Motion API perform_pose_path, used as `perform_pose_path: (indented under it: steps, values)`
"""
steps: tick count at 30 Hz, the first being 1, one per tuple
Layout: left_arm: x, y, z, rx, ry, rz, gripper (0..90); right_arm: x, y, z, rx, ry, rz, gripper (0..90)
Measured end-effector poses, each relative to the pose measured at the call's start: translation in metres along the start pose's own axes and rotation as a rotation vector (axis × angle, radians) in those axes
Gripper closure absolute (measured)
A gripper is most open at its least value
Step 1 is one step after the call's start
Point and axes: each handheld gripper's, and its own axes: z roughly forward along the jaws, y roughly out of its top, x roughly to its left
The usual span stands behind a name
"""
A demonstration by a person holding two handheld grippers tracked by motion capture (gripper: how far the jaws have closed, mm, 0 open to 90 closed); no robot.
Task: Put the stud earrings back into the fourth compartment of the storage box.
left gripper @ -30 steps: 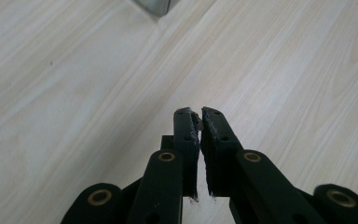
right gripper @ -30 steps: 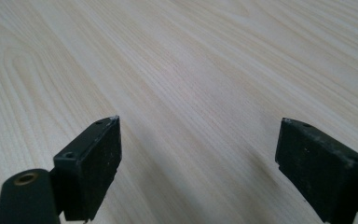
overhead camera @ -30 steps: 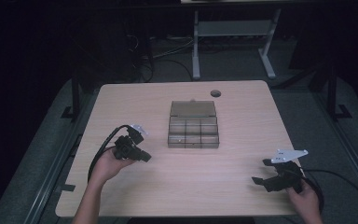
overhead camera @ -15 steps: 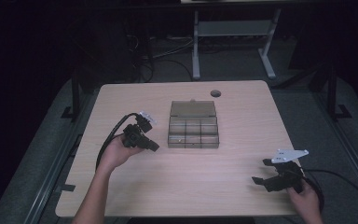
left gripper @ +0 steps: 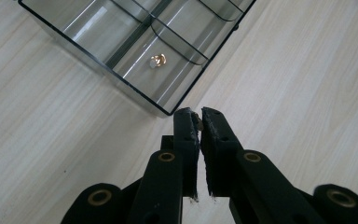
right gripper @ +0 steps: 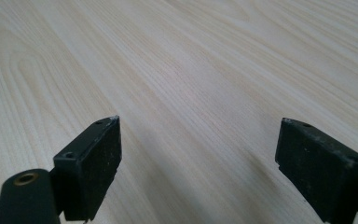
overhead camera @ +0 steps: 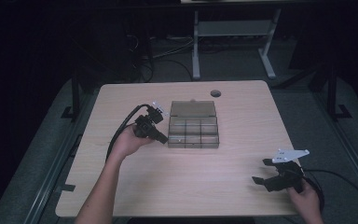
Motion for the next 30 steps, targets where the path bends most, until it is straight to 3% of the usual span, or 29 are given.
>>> perform_pose_path:
  steps: [11,26,30]
  values:
    - [0.008,0.013,0.013,0.001,-0.024,-0.031,84.6,0.000,0.000,0.000,-0.002,0.004,0.001,13.9]
    - [0.017,0.033,0.032,0.007,-0.015,-0.059,84.5,-0.001,-0.001,0.000,-0.009,0.010,0.004,13.9]
    - [0.020,0.035,0.039,0.033,-0.009,-0.058,84.5,-0.001,-0.001,0.000,-0.007,0.011,0.002,13.9]
